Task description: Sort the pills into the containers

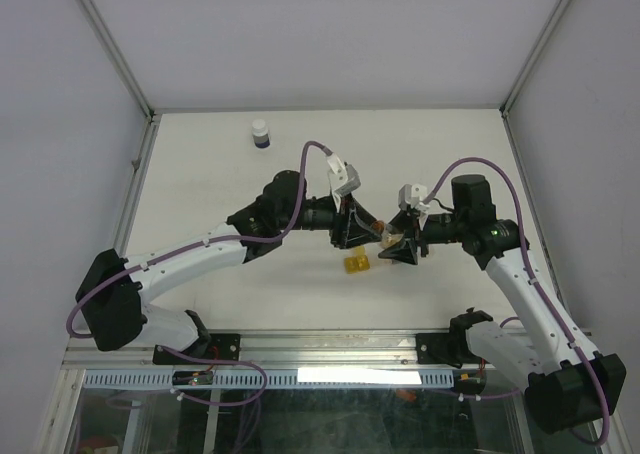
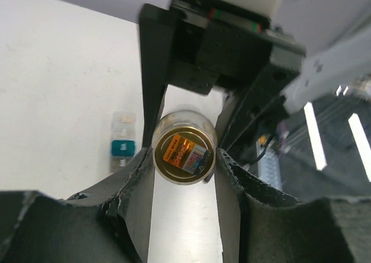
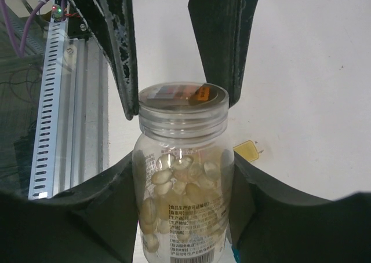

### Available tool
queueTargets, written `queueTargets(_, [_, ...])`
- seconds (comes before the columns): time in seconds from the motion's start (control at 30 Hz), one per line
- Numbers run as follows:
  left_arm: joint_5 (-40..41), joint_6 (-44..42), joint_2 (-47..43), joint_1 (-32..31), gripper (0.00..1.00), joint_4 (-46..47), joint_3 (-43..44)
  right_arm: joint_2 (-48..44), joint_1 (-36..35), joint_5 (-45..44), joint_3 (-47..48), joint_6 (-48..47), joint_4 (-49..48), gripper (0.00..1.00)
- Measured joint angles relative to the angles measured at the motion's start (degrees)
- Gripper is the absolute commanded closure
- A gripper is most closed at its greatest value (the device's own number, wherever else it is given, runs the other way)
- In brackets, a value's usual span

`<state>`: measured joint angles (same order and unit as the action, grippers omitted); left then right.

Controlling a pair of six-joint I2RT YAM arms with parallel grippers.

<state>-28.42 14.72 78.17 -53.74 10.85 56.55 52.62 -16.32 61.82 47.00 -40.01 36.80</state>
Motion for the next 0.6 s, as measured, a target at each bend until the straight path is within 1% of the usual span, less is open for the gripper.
queueTargets(0.03, [-2.2,-3.3,0.4,0.3,0.68,-0.2,0.3,0.0,0.0,0.0,0.0,0.0,0.5,1.00])
queueTargets(0.1, [-6.7,-12.6,1.0,0.8,0.51,-1.7,1.3,0.0,0.0,0.2,0.0,-0.3,1.4,1.00])
queueTargets(0.13, [-8.6,-17.4,1.3,1.0,0.45,-3.0,1.9,0.0,0.0,0.2,0.0,-0.6,1.9,1.00])
queueTargets(0.17, [-10.5,-24.5,1.5,1.0,0.40,-5.4,2.9,0.0,-0.1,0.4,0.0,-0.5,2.1,1.00])
queueTargets(0.23, [-13.0,-34.8,2.0,0.9,0.30,-8.3,3.8,-0.1,-0.3,0.6,0.0,-0.3,1.9,1.00])
queueTargets(0.27, [-14.2,-38.5,2.3,0.9,0.19,-9.2,4.0,-0.1,-0.3,0.5,0.0,-0.2,1.8,1.00])
queueTargets(0.3, [-15.2,-40.9,2.6,0.9,0.03,-9.6,4.0,-0.1,-0.3,0.5,0.0,-0.1,1.5,1.00])
queueTargets(0.33, [-16.1,-41.9,2.9,1.0,0.01,-9.2,4.0,-0.1,-0.3,0.4,0.0,-0.1,1.1,1.00])
queueTargets(0.37, [-16.9,-42.1,3.2,1.3,0.01,-8.1,3.7,-0.1,-0.3,0.4,0.0,0.0,0.7,1.00])
queueTargets(0.43, [-17.2,-39.6,3.1,1.7,0.01,-3.9,2.1,-0.1,-0.3,0.3,0.0,0.0,-0.2,1.00])
queueTargets(0.53, [-17.0,-32.8,1.5,3.8,0.01,5.5,-3.5,-0.1,-0.3,0.4,0.0,0.0,-0.9,1.00])
queueTargets(0.6, [-16.2,-25.9,-1.0,5.8,0.01,12.3,-9.2,-0.1,-0.3,0.4,0.0,-0.1,-1.0,1.00])
